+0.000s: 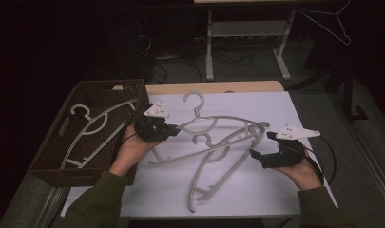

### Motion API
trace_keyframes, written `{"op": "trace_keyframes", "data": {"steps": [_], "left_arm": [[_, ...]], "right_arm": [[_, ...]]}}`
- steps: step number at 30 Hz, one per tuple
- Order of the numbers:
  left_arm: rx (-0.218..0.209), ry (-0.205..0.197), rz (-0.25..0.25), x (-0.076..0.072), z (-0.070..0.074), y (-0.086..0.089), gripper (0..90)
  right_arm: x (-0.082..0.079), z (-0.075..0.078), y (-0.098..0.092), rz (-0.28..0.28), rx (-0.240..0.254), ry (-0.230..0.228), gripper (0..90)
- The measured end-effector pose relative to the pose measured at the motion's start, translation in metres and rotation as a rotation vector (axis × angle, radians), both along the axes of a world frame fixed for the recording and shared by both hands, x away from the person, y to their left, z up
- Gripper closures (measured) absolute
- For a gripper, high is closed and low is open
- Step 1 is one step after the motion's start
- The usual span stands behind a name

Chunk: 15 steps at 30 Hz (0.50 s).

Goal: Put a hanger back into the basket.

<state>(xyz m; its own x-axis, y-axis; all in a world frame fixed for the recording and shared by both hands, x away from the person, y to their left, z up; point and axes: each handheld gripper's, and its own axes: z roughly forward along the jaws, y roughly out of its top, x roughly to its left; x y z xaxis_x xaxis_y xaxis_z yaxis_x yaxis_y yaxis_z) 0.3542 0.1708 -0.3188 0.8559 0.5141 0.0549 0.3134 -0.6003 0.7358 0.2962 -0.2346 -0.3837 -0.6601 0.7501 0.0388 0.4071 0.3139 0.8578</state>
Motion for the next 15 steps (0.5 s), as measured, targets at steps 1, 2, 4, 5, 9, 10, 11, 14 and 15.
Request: {"op": "trace_keyframes", "data": {"steps": [1, 2, 4, 5, 9, 10, 11, 14, 15], "left_arm": [[-0.002, -0.006, 0.008, 0.0, 0.003, 0.003, 82.9], [-0.002, -0.01, 0.015, 0.0, 0.006, 0.007, 82.9], [-0.016, -0.014, 0.033, 0.0, 0.012, 0.015, 82.9], [-0.019, -0.017, 0.039, 0.0, 0.014, 0.019, 82.9], [-0.035, -0.024, 0.074, 0.0, 0.024, 0.037, 82.9], [-0.04, -0.024, 0.084, -0.001, 0.027, 0.041, 82.9], [-0.047, -0.03, 0.093, -0.001, 0.029, 0.044, 82.9], [-0.054, -0.039, 0.114, -0.001, 0.036, 0.055, 82.9], [-0.057, -0.04, 0.12, -0.001, 0.038, 0.059, 82.9]], "right_arm": [[-0.001, -0.001, -0.001, -0.005, 0.013, 0.007, 7.3], [-0.002, -0.002, -0.002, -0.008, 0.015, 0.004, 7.1], [-0.004, -0.004, -0.004, -0.015, 0.018, 0.004, 7.1], [-0.005, -0.005, -0.005, -0.017, 0.021, 0.008, 7.1], [-0.008, -0.009, -0.006, -0.018, 0.023, 0.013, 7.0], [-0.009, -0.01, -0.006, -0.02, 0.027, 0.02, 7.1], [-0.009, -0.011, -0.006, -0.018, 0.027, 0.017, 7.0], [-0.009, -0.013, -0.005, -0.025, 0.025, 0.025, 5.5], [-0.009, -0.013, -0.005, -0.022, 0.024, 0.027, 5.4]]}}
